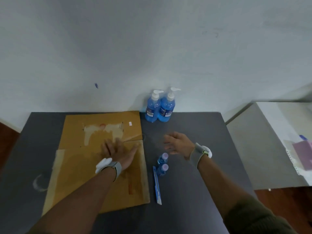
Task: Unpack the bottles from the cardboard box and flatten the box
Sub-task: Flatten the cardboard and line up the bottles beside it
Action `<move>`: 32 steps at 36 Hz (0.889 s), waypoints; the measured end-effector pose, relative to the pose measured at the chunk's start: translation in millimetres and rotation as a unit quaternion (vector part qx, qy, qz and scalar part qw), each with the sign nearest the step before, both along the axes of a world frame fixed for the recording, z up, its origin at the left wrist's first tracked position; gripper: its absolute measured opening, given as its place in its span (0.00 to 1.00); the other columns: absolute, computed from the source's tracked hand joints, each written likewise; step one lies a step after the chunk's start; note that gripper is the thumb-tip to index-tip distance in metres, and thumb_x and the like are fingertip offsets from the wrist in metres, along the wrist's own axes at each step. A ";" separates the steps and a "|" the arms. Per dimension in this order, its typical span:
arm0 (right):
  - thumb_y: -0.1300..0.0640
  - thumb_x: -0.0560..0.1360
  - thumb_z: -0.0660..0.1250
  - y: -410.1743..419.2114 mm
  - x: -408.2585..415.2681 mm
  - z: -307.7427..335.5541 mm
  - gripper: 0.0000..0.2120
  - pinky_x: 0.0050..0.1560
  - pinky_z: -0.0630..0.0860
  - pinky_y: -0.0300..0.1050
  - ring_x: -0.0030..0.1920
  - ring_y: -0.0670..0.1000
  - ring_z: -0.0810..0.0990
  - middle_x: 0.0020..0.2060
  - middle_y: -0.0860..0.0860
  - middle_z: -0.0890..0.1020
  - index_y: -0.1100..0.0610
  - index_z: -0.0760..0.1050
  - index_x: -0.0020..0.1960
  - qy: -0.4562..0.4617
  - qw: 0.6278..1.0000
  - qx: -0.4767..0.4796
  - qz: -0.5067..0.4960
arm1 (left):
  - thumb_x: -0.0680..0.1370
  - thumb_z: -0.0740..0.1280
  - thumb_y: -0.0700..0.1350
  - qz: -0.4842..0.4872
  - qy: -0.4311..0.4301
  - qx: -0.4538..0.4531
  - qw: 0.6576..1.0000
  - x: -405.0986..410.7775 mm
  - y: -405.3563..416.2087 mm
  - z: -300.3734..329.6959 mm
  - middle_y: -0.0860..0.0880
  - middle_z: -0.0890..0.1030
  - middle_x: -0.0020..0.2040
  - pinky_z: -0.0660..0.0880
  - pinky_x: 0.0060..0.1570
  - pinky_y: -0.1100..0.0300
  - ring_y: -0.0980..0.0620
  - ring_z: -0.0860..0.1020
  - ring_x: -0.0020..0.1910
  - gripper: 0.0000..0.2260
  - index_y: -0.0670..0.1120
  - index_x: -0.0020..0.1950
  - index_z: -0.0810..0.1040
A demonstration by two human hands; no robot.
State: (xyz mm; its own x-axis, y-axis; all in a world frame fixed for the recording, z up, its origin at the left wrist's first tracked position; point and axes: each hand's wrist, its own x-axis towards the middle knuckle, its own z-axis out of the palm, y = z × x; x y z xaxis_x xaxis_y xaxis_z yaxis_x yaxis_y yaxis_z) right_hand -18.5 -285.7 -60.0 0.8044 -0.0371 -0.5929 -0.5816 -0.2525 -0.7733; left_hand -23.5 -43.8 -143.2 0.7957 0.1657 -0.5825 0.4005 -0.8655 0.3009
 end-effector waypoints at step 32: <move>0.57 0.73 0.73 -8.1 -5.0 1.3 0.08 0.50 0.77 0.45 0.44 0.49 0.81 0.42 0.49 0.83 0.56 0.84 0.51 -0.156 0.912 -0.280 0.257 | 0.79 0.68 0.50 -0.234 -0.311 -0.241 0.889 -39.3 -58.3 46.8 0.56 0.78 0.45 0.73 0.39 0.56 0.54 0.76 0.41 0.04 0.52 0.52 0.79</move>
